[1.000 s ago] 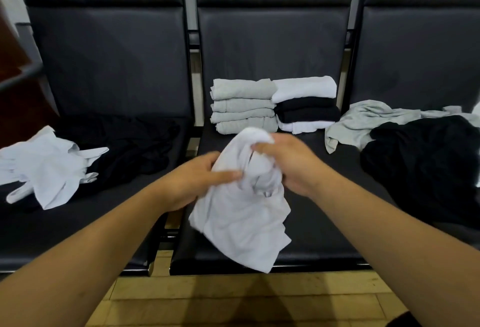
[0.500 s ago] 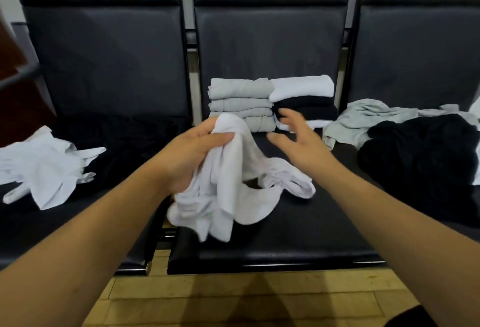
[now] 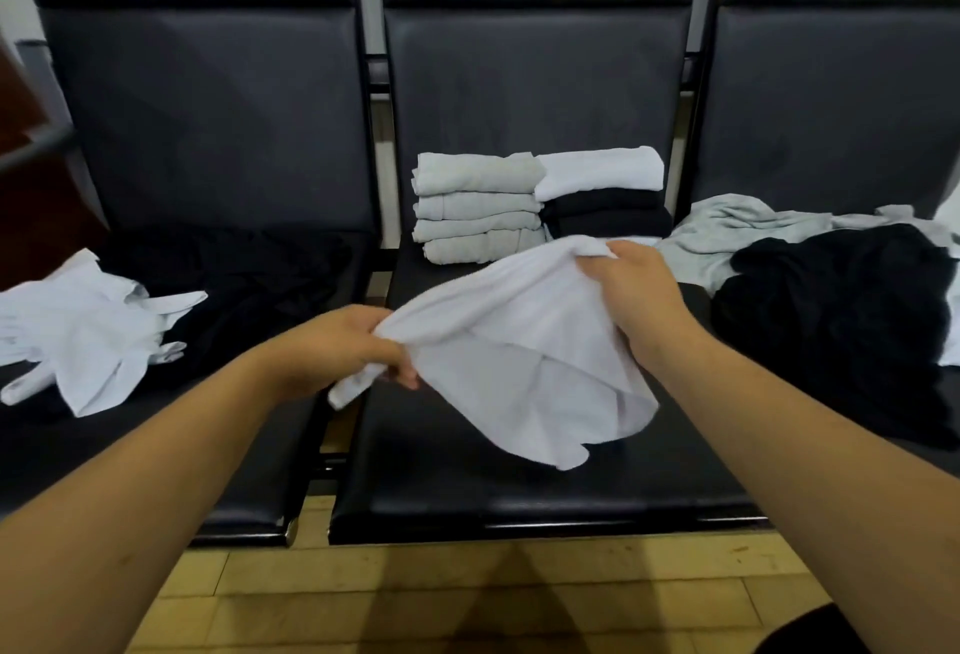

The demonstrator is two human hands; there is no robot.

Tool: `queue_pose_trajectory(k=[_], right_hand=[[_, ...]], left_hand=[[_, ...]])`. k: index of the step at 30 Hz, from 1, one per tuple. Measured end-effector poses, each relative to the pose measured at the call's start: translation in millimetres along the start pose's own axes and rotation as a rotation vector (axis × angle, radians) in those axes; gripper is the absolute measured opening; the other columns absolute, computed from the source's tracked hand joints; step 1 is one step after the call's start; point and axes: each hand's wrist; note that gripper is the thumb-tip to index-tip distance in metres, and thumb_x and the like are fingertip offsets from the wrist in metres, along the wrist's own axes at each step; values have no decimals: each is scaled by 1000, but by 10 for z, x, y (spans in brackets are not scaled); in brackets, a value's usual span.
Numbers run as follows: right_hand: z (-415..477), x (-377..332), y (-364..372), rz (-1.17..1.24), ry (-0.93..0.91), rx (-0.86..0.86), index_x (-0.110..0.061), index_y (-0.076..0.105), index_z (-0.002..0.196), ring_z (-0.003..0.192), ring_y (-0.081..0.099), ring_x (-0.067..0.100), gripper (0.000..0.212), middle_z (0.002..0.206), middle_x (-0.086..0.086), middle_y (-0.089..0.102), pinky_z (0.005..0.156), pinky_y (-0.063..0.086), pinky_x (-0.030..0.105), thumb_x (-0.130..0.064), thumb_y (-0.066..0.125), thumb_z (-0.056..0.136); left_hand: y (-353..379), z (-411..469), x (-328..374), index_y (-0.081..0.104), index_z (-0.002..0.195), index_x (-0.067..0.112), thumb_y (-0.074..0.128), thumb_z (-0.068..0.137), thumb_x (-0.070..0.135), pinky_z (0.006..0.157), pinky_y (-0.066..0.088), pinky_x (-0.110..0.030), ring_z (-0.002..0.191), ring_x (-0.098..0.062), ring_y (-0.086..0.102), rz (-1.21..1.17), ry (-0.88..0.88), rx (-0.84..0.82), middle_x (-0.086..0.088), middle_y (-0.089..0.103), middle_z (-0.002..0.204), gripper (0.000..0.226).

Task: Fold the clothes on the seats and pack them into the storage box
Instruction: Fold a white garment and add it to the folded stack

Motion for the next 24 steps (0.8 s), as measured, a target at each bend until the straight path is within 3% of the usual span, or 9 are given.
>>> queue_pose_trajectory(k=[2,3,5,6,9,11,16,20,24], right_hand=[[56,101,-31,-315,-84,-10,-12,58,88,89,54,23,14,90,2,59,66,41,26,-24,59,95],[26,116,-20,-445,-149,-71,-15,58,101,98,53,19,17,102,0,57,71,40,23,-28,65,92],[-78,93,62,-470,-289,-300,-27,49,138,123,46,9,63,135,-7,47,97,39,23,-42,77,84],[-174,39,140,-386,-320,-420,-34,43,144,131,42,3,74,143,-13,45,107,35,24,-47,78,81],[-395,-34,434,-254,-384,-600,-36,56,132,121,57,4,57,126,-16,63,105,46,33,-44,80,80],[-431,-37,532,-302,-406,-505,-28,63,120,102,63,7,39,108,-13,68,93,52,33,-37,77,85],[-413,-71,541,-200,-293,-262,-17,61,94,76,58,7,11,84,-8,62,70,45,27,-27,65,96],[-447,-113,545,-48,-198,-270,-13,67,91,76,63,11,26,82,2,67,69,49,26,-36,60,99],[-404,-130,470,-68,-199,-268,-23,55,67,56,46,6,36,58,-12,49,59,36,21,-40,60,99]], left_hand=[[12,21,-3,65,99,6,59,94,4,64,55,-27,76,-25,71,-260,54,58,-13,71,81,8],[35,13,26,65,98,7,56,96,5,60,54,-26,73,-24,70,-315,83,62,-12,68,77,9],[92,4,113,63,88,7,56,97,10,58,48,-28,66,-21,64,-322,137,38,-10,61,72,12],[126,4,154,63,82,8,57,96,12,60,46,-29,65,-20,61,-312,160,15,-10,58,71,16],[215,9,230,69,85,1,65,91,16,71,48,-31,75,-21,60,-369,186,-18,-17,62,82,17],[274,42,223,68,107,-7,66,89,18,79,49,-33,87,-23,61,-489,179,-5,-17,66,97,30],[399,67,178,58,134,11,71,88,25,104,48,-47,124,-29,60,-693,251,-156,-14,63,133,50],[499,116,226,67,115,4,73,87,11,100,52,-49,109,-28,68,-483,270,65,-13,72,114,30],[503,123,245,69,98,0,70,89,14,100,52,-41,98,-25,69,-396,271,155,-14,73,100,17]])
Point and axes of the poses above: each hand's wrist, its own z-axis towards the middle knuckle, its own y-axis out of the palm, x = y × z
